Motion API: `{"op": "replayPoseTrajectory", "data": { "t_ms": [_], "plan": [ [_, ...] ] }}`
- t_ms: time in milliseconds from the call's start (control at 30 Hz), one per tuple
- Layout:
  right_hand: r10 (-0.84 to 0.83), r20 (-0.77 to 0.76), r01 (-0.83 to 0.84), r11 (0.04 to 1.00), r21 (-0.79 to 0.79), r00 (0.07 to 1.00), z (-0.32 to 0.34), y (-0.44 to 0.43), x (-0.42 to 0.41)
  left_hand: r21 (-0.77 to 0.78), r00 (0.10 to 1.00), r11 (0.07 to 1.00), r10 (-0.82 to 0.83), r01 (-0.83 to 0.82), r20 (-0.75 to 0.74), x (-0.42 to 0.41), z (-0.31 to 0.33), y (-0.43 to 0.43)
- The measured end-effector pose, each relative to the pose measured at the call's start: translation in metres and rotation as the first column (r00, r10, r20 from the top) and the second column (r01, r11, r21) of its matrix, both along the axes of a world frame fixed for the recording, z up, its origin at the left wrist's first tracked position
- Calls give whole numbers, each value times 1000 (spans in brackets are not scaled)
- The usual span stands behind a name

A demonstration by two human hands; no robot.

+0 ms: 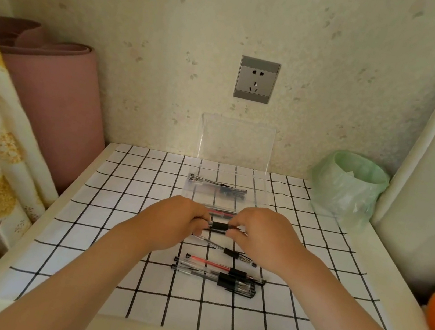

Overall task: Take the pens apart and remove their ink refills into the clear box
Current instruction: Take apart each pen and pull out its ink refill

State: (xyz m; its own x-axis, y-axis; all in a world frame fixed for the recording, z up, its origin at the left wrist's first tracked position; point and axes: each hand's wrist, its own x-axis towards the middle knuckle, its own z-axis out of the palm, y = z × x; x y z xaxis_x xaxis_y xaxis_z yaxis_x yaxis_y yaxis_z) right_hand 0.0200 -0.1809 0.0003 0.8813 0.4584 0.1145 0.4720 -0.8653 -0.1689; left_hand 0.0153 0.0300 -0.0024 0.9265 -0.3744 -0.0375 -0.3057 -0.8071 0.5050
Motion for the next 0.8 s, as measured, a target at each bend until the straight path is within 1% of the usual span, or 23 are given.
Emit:
{"op": "replayPoseTrajectory", "data": {
  "t_ms": [100,333,400,500,600,700,800],
  "plan": [
    [-5,0,5,1000,13,1000,1,1,1,12,999,1000,-14,13,29,1,0,2],
    [-67,0,66,998,18,998,2,-2,2,-120,1000,993,-4,6,23,2,-3,4],
    [-82,4,82,996,26,997,3,-3,2,-136,1000,991,13,-14,-4,3,-1,5],
    [-99,14,98,994,42,995,5,-3,2,-110,999,994,10,-15,-43,4,-1,4],
    [-108,7,108,993,36,994,6,-3,2,-82,1000,997,0,-1,-4,2,-4,2],
    [-116,-3,116,992,40,993,6,-4,2,-135,1000,991,-3,5,17,3,-6,3],
    [-137,-7,137,989,51,991,6,-5,3,-159,998,986,44,-49,-32,5,-3,3]
  ]
}}
